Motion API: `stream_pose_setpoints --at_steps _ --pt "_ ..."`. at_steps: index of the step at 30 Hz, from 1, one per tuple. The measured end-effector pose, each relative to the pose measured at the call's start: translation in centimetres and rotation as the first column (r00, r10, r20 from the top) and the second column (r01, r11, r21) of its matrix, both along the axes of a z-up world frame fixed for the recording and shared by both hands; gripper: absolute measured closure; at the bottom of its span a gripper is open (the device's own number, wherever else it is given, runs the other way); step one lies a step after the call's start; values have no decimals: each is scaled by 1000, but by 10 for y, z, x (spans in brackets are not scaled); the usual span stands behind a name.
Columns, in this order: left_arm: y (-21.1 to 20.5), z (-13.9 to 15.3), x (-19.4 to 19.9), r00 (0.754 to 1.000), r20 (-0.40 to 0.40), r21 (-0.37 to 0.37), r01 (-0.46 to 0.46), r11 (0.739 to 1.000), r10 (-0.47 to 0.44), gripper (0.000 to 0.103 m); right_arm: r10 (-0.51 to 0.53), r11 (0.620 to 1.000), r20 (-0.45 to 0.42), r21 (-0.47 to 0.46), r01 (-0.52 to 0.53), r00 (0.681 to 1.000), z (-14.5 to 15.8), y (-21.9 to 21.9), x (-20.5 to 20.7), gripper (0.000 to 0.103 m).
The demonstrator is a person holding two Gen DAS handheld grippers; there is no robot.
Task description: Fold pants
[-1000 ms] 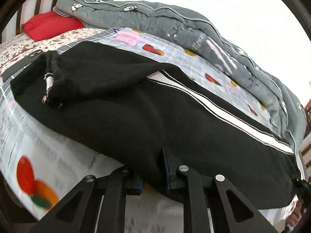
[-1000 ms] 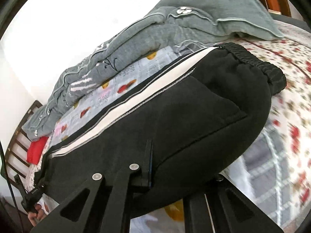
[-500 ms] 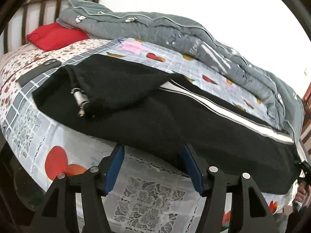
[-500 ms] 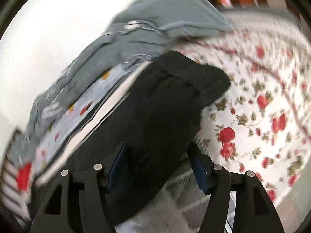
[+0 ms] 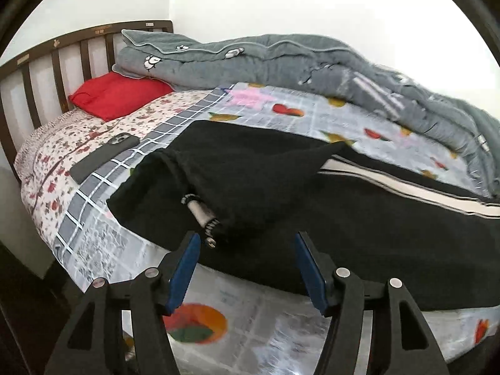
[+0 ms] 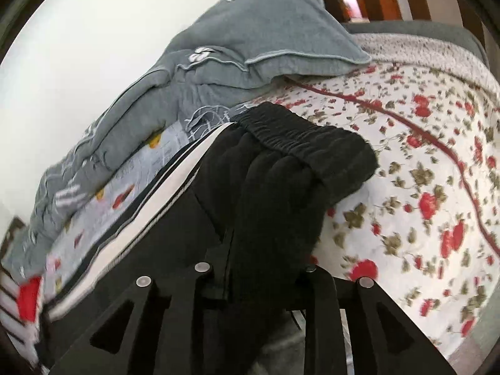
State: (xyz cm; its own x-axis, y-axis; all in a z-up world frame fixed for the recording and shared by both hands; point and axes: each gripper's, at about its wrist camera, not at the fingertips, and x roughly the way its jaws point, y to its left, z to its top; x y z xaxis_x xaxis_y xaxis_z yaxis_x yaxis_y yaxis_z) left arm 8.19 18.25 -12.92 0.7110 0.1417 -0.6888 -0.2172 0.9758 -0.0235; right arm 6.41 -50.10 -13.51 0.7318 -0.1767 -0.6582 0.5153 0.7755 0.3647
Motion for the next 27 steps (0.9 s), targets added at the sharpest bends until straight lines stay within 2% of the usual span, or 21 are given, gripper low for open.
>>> stream_pose_setpoints --at_steps 1,2,3,4,9,11,16,19,21,24,27 --pt "4 -3 5 1000 0 8 -10 1000 10 46 6 1000 0 -17 -6 1000 4 2 -6 80" --pt "7 -5 7 1000 -1 10 -17 1000 17 57 12 1000 -3 -27 -12 1000 6 4 -13 78" --pt "10 -8 13 1000 -12 13 -26 1000 26 77 19 999 -9 -35 -20 1000 10 5 -17 78" --pt "14 -11 20 999 -27 19 -34 999 34 80 22 998 -15 -51 -23 1000 14 7 -21 78" --pt "34 5 44 997 56 7 -46 999 45 83 1 992 -29 -129 -5 1000 34 18 -36 73" --pt "50 17 62 993 93 -30 -69 997 72 83 -15 988 -20 -151 11 1000 42 24 -39 72" --pt "84 34 109 980 135 -47 -140 989 145 84 7 983 -13 -183 -9 1000 56 49 -28 70" --pt "104 43 133 973 133 -54 -182 982 188 76 63 973 -34 -219 -69 997 62 72 -5 65" --pt "112 47 142 971 112 -43 -208 977 211 40 101 960 -53 -256 -111 994 65 89 13 65" --pt "113 48 144 976 143 -22 -163 986 164 37 173 937 -72 -295 -186 982 66 116 43 61" --pt "112 39 148 983 116 3 -142 990 141 37 250 907 -92 -325 -267 964 64 144 72 57"
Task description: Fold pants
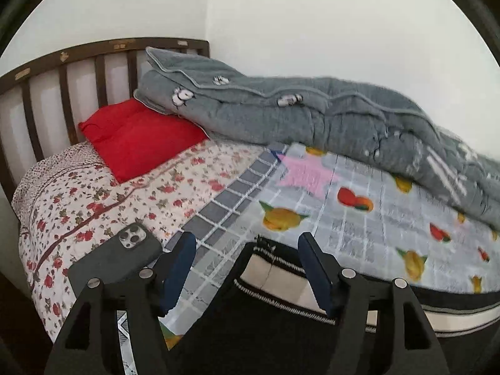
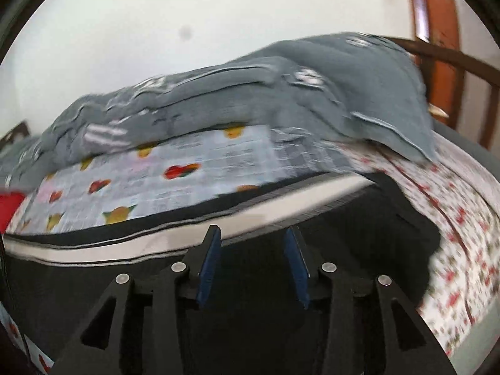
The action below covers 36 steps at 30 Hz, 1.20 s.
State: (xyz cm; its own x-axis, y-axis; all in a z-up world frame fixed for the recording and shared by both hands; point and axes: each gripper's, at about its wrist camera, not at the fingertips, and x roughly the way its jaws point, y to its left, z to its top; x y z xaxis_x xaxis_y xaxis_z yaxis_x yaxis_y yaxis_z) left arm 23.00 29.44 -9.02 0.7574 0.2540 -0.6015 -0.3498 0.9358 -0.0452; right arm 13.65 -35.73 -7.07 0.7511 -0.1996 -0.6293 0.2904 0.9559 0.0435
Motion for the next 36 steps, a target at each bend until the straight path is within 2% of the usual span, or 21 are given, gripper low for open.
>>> stream_pose_setpoints --at_steps 5,8,9,10,11,12,13,15,19,24,25,26,27,28,31,32,34,36 --pt "2 -27 22 994 -103 -30 31 999 -34 37 139 986 -56 -86 -144 989 -9 42 50 55" --pt "-2 -44 36 984 -170 -6 48 999 -49 37 230 963 -91 -124 -240 969 -15 62 74 49" --pt "-4 -48 40 982 -181 9 51 999 -48 41 258 954 -101 -129 -269 961 -18 66 80 49" --pt "-6 -52 44 982 -185 24 51 998 -45 47 286 944 -114 -136 -300 951 -20 71 88 49" --pt "-6 -54 46 981 -186 28 55 998 -48 75 310 935 -127 -140 -326 942 -23 74 95 49" --pt "-7 -54 48 981 -183 24 66 998 -60 92 329 928 -136 -139 -346 935 -25 76 100 49" --pt "-7 -51 46 988 -145 37 49 998 -44 93 355 917 -148 -137 -374 923 -27 79 106 48" --pt "-2 -45 39 997 -76 18 34 999 -33 93 413 891 -169 -129 -435 895 -31 84 115 46" --pt "6 -55 48 995 -99 -25 12 1000 -15 93 487 836 -217 -162 -524 846 -42 96 128 43" --pt "3 -59 50 994 -105 -7 4 1000 -4 93 542 786 -316 -136 -603 779 -70 106 158 43" --pt "3 -59 50 994 -107 -4 4 1000 -4 93 553 773 -350 -122 -623 756 -78 110 162 46" --pt "3 -59 50 994 -109 -4 5 1000 -5 93 564 761 -363 -120 -638 742 -82 113 163 57" --pt "4 -59 49 994 -108 -5 7 1000 -7 93 587 743 -360 -115 -659 725 -83 115 162 90" --pt "4 -59 48 994 -106 -6 8 1000 -8 93 619 717 -365 -99 -690 696 -84 119 159 100" --pt "6 -56 41 997 -79 -16 11 1000 -12 94 609 683 -372 -204 -701 701 -85 131 145 100" --pt "7 -52 36 999 -48 -25 15 1000 -16 94 611 691 -352 -199 -694 709 -82 128 142 101" --pt "9 -40 25 1000 9 -31 29 999 -28 94 631 724 -247 -155 -673 736 -60 114 134 101" --pt "10 -31 26 1000 30 -8 1 1000 -1 101 639 733 -190 -144 -665 746 -45 107 131 101"
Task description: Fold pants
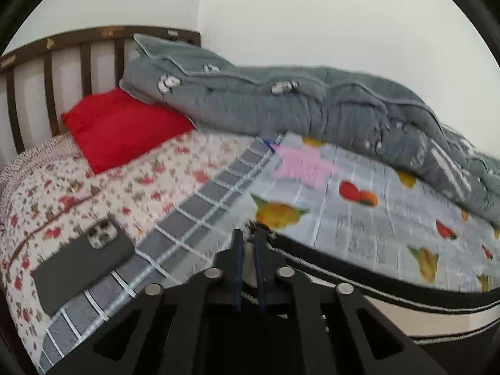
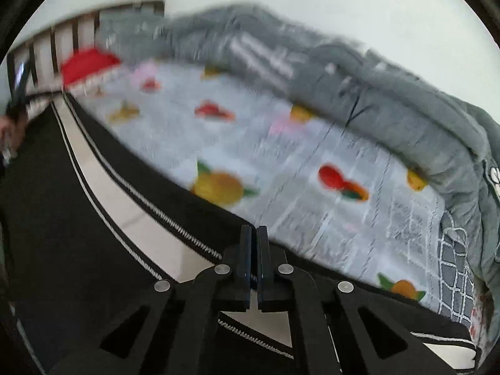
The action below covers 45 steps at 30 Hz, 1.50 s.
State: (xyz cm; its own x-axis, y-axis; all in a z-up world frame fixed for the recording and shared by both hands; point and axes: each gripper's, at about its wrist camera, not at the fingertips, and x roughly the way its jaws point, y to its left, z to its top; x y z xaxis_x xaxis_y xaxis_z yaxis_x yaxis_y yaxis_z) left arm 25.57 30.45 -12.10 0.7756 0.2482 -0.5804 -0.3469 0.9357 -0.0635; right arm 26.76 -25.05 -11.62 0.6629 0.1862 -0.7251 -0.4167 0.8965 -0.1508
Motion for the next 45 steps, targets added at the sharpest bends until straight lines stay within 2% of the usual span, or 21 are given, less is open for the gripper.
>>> stream_pose_setpoints --at_steps 2,5,10,14,15,19,20,21,22,24,26,28,30,32,34,36,37,38,40,43,45 --pt "4 3 10 998 -17 55 -67 996 68 101 -8 1000 6 -12 8 1000 1 2 7 101" --pt "12 -10 23 998 -67 -70 -5 998 1 101 -36 999 -66 -42 33 997 -20 10 30 101" --pt "-3 -16 19 991 -103 -67 81 994 -88 98 -66 992 -86 -114 56 994 -39 20 35 100" --pt "-14 -4 6 989 -51 -69 136 988 -140 46 -68 991 -81 -119 58 994 -39 18 31 99" --pt "-16 -3 5 988 -42 -60 144 988 -147 41 -69 991 -78 -121 59 995 -40 18 32 99" --pt "-26 -11 25 984 -160 71 86 994 -74 42 -74 990 -67 -126 66 995 -40 21 31 99" --pt "-24 -16 32 980 -193 71 73 995 -58 51 -74 990 -64 -122 66 995 -40 20 31 99" --pt "-21 -22 38 975 -215 50 69 996 -57 85 -72 991 -61 -117 65 996 -38 19 31 100" --pt "-15 -26 40 973 -221 17 66 998 -61 84 -71 993 -52 -103 65 996 -35 18 29 100" --pt "-5 -16 27 993 -103 -39 61 997 -65 87 -67 997 -31 -25 67 997 -22 9 25 100" --pt "1 -12 21 997 -62 -56 38 998 -41 88 -71 995 -23 69 73 997 -11 -4 24 100" --pt "4 -23 31 993 -121 -77 -2 997 -7 88 -82 993 -63 85 87 995 -17 -6 31 100" --pt "-3 -32 41 986 -166 -31 -19 999 14 87 -100 995 -113 -8 99 989 -34 6 42 99" --pt "-12 -30 43 983 -180 22 -26 999 29 84 -116 988 -91 -108 107 989 -39 21 42 97" --pt "-17 -28 41 980 -194 59 -33 998 44 79 -126 984 -57 -138 117 990 -30 23 36 89" --pt "-18 -26 35 975 -212 79 -50 996 65 61 -158 983 -41 -99 154 987 -16 8 27 70" --pt "-17 -25 32 975 -211 79 -54 995 69 59 -184 981 -29 -63 182 982 -7 -4 22 64" --pt "-16 -24 27 977 -204 69 -54 996 67 58 -216 976 -17 -28 216 976 0 -19 18 56" --pt "-15 -21 17 980 -189 23 -57 998 60 58 -254 967 -52 6 254 966 -4 -49 14 55" --pt "-20 -18 6 985 -167 -48 -55 997 46 58 -343 937 -117 -105 332 932 -35 -70 26 57" --pt "-27 -16 0 985 -165 -63 -56 996 45 54 -364 931 -116 -80 356 924 -41 -75 31 56"
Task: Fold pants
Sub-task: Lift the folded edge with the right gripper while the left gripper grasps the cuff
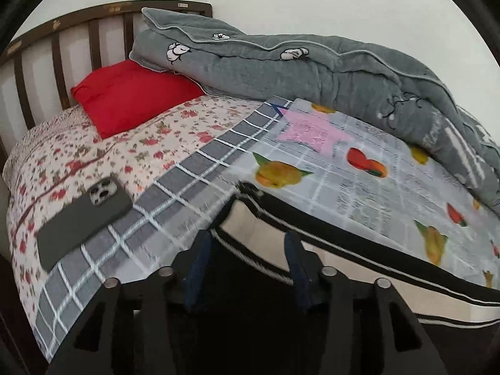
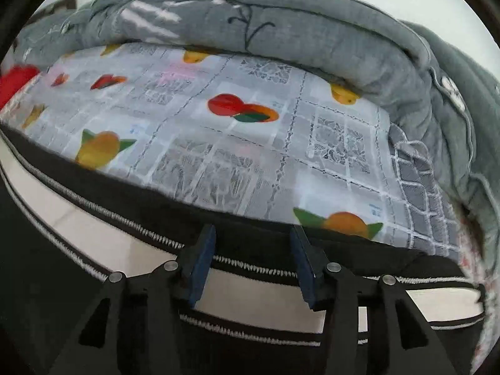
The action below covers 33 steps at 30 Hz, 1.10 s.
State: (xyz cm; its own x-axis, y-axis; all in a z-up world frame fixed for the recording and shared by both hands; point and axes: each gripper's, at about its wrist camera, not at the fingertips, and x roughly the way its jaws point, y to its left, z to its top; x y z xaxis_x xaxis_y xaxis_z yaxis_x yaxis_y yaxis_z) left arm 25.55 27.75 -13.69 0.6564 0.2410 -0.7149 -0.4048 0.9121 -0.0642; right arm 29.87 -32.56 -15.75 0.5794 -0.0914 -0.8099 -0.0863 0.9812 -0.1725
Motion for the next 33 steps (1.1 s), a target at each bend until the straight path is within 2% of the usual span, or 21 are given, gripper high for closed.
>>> stream_pose_setpoints --at_steps 3,7,9,11,15,17,21,25,28,31,33 --pt "-13 3 -17 1000 -5 -9 21 1000 -21 54 -80 997 18 8 80 997 15 2 -3 58" --pt "-23 10 -61 998 25 -33 63 997 -62 54 -114 989 80 107 105 990 41 10 -33 57" --pt "-23 11 -87 995 53 -73 84 994 -80 52 -102 988 107 124 89 989 51 20 -54 55" --pt "-20 7 -112 993 73 -126 101 987 -93 51 -100 991 138 98 87 985 58 28 -71 52" --pt "-7 -8 -154 994 91 -227 72 971 -52 51 -108 993 197 70 96 974 70 34 -111 51" --pt "2 -21 -171 995 104 -301 44 952 -13 51 -131 989 207 89 115 969 76 31 -131 51" --pt "16 -43 -169 996 81 -389 12 921 21 51 -166 979 200 149 137 966 80 19 -165 51" --pt "39 -49 -162 986 138 -478 -19 878 96 52 -211 969 170 165 183 963 76 10 -194 51" --pt "49 -49 -143 983 144 -490 -29 871 113 53 -238 963 147 165 213 960 73 3 -214 51" --pt "61 -50 -131 974 151 -523 -66 850 169 64 -274 950 115 185 250 955 67 -5 -228 51" --pt "67 -52 -126 970 132 -540 -103 835 205 77 -299 939 87 202 277 950 59 -9 -236 51"
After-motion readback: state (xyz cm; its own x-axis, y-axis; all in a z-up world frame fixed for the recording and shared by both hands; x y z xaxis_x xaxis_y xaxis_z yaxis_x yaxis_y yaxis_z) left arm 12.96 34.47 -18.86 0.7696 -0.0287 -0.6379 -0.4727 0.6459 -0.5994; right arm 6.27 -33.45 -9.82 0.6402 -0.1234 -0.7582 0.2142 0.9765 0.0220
